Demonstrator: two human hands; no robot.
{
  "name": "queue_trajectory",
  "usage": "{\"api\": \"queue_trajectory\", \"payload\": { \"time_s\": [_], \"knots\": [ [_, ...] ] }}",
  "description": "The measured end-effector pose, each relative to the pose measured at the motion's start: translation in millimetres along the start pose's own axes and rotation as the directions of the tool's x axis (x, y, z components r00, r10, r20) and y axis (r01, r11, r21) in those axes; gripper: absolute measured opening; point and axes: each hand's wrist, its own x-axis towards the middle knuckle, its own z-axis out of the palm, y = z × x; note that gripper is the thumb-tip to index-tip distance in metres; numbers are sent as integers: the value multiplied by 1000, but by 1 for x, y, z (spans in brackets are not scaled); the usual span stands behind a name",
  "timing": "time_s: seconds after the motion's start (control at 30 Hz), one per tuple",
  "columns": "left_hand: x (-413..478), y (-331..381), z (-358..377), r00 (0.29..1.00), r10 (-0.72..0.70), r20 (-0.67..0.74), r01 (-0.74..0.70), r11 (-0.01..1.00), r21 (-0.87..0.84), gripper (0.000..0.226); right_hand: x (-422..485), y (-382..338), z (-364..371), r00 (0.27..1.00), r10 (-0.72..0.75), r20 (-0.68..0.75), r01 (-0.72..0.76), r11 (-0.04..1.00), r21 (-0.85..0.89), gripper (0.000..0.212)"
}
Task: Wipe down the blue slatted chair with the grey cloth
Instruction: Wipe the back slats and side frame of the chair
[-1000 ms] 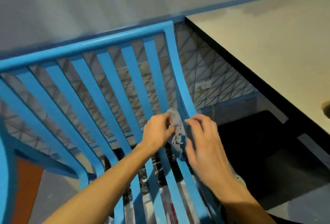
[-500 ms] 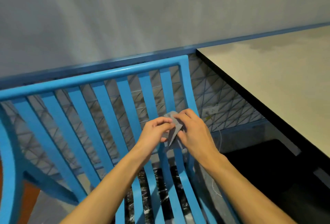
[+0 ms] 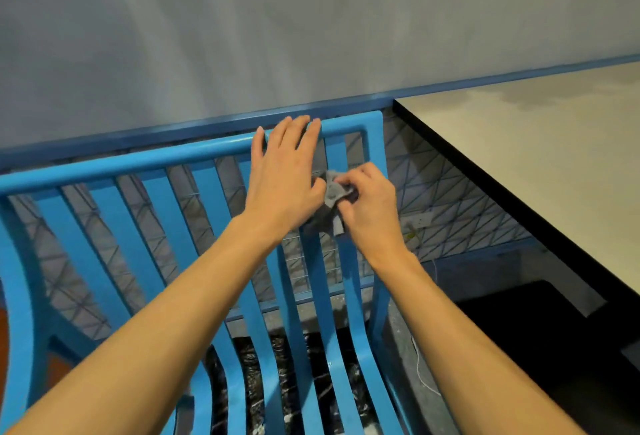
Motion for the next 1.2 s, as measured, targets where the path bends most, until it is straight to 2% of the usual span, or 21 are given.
{"api": "queue_trajectory", "payload": {
  "time_s": [0.1, 0.23, 0.3, 0.4, 0.47, 0.5, 0.6, 0.7, 0.87, 1.03, 1.1, 1.2],
  "knots": [
    [-2, -1, 9, 998, 26, -50, -24, 999, 36, 76, 9, -2, -9, 1000, -9, 22, 10, 999, -42, 18],
    [-2, -1, 13, 993, 10, -114, -13, 1000, -27, 68, 43, -21, -19, 994, -44, -98, 44, 999, 6, 16],
    [-2, 1, 14, 992, -1, -123, -5, 999, -52, 67, 33, -23, -9, 996, -5, -88, 7, 1000, 22, 15],
    [-1, 0, 16, 990, -19, -138, 11, 998, -61, 69, -24, -5, 21, 988, 131, 76, -128, 991, -45, 18],
    [-1, 1, 15, 990, -26, -135, 17, 998, -65, 71, -58, 6, 28, 952, 227, 208, -205, 971, -122, 20],
    [-1, 2, 14, 991, -27, -133, 18, 997, -73, 71, -63, 8, 24, 946, 242, 215, -218, 967, -132, 20],
    [0, -1, 12, 990, -21, -139, 8, 995, -95, 71, -30, -10, -2, 993, 113, 37, -112, 993, -26, 18],
    [0, -2, 13, 989, -24, -146, 5, 992, -124, 69, 18, -25, -19, 994, -25, -109, 29, 999, 29, 15],
    [1, -1, 13, 987, -40, -158, 15, 988, -156, 68, 1, -1, 2, 998, 57, -36, -59, 996, -61, 18],
    [0, -1, 12, 987, -35, -157, 12, 989, -145, 69, -43, 8, 12, 954, 235, 187, -169, 935, -312, 23],
    [0, 0, 12, 989, -36, -146, 14, 989, -149, 70, -29, -5, -1, 970, 189, 154, -134, 941, -310, 21],
    [0, -1, 11, 990, -33, -136, 12, 988, -153, 70, 13, -36, -26, 998, 56, -25, -61, 965, -257, 15]
  ]
}}
